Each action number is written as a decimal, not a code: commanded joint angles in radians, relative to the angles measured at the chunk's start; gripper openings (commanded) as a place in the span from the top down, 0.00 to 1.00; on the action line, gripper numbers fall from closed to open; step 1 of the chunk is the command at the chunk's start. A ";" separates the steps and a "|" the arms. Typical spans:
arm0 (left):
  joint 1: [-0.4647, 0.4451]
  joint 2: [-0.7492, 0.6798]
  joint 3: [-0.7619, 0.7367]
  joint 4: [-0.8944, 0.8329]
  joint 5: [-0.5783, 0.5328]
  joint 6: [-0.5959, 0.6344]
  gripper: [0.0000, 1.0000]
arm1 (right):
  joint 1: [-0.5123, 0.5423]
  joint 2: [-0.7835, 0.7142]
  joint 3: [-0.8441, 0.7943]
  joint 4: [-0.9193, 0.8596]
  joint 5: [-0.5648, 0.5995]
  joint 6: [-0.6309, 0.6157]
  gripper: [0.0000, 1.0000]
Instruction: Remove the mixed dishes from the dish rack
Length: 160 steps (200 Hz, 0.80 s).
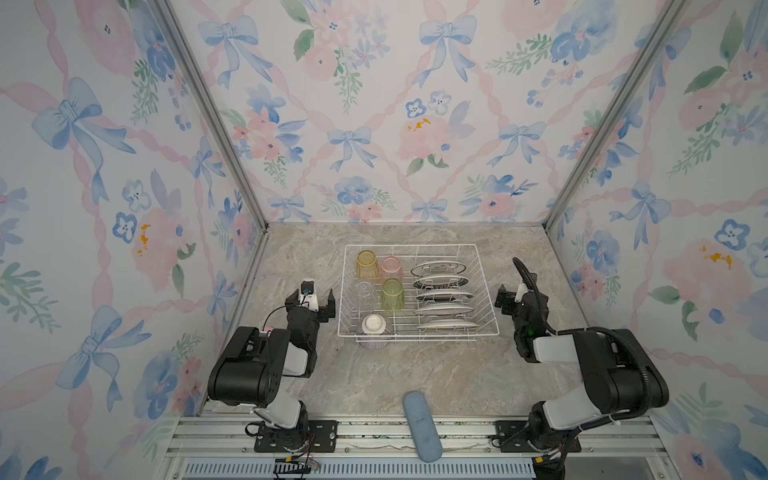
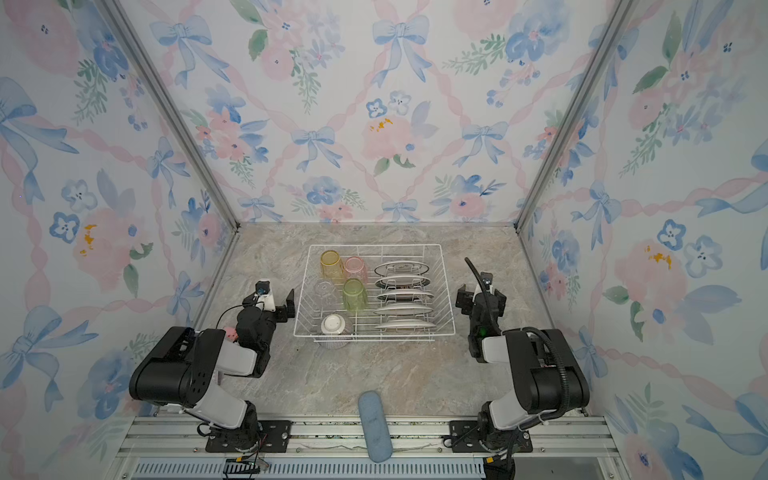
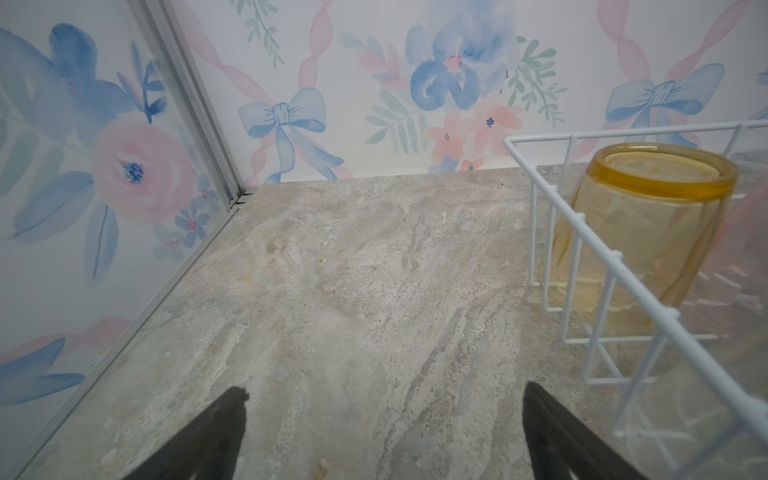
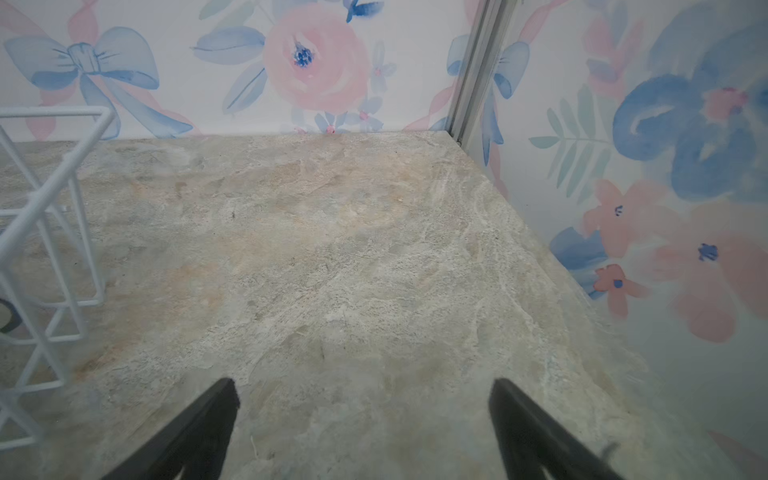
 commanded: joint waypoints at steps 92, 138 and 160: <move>0.031 0.001 0.025 -0.031 0.067 -0.016 0.02 | 0.007 0.008 0.016 -0.005 -0.002 0.005 0.03; 0.041 -0.036 0.064 -0.123 0.078 -0.019 0.26 | 0.006 0.008 0.016 -0.004 -0.006 0.007 0.03; 0.035 -0.123 0.149 -0.334 0.068 -0.018 0.42 | -0.001 0.004 0.017 -0.010 0.005 0.019 0.03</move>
